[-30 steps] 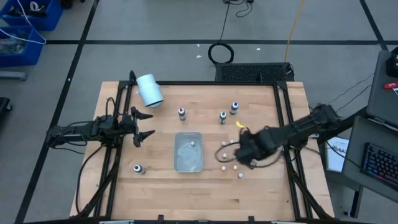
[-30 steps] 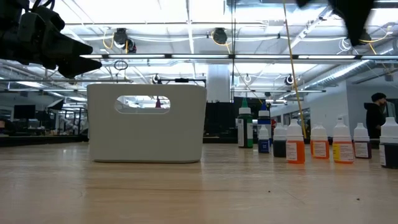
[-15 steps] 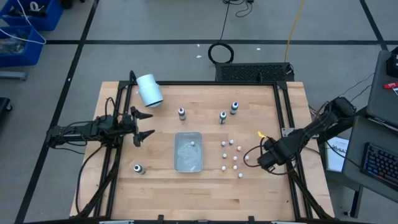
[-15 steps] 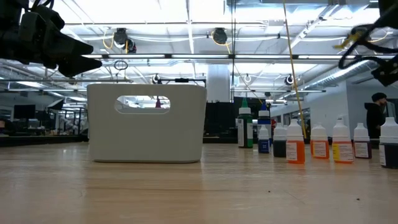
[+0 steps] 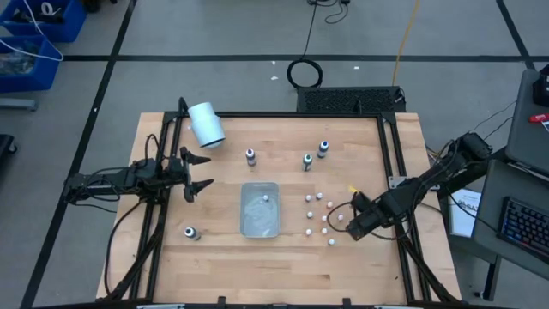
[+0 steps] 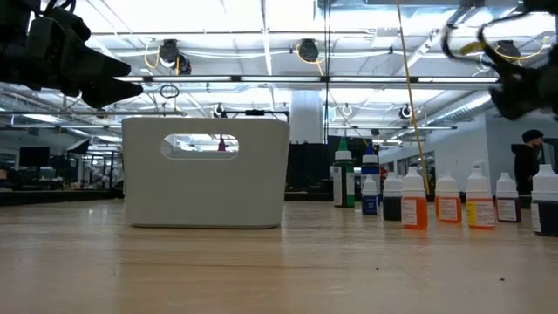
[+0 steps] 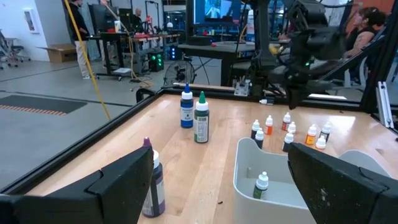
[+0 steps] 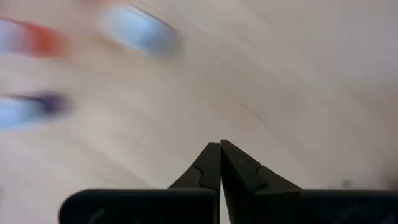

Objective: Pick & Place food coloring
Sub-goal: Put the yellow food coloring bottle into the bin

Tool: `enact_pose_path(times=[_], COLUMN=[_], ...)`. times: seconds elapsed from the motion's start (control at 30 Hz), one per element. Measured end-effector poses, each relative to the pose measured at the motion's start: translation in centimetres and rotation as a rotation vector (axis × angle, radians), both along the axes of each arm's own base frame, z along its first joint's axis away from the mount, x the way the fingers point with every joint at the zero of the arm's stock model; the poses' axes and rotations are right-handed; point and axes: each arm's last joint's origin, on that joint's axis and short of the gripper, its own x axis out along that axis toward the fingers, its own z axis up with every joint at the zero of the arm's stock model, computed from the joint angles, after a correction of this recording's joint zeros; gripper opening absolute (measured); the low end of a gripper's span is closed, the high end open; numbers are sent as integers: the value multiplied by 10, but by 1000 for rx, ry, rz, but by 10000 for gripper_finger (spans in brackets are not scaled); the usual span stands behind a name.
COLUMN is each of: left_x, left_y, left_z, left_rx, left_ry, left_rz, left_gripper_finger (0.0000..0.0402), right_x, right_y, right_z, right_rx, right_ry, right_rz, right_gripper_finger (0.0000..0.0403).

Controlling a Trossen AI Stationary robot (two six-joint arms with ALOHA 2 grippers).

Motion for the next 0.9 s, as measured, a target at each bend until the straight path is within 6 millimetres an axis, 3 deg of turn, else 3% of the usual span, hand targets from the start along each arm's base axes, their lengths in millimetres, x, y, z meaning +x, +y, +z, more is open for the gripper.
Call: enact_pose_path(times=[0.17,0.43,0.67,0.9], left_x=[0,0,0,0], left_y=[0,0,0,0], left_z=[1,1,1,3], left_rx=[1,1,4,19], left_ry=[-6,-6,-9,-23], left_rz=[0,0,0,0], left_gripper_finger=[365,365,365,365], right_x=[20,26,51,64], right_y=[-4,-23,-42,-67], right_z=[13,17,26,8], right_rx=[-94,-120,-258,-241], right_ry=[-313,-315,-502,-838], right_rz=[66,60,212,334], right_gripper_finger=[0,0,0,0])
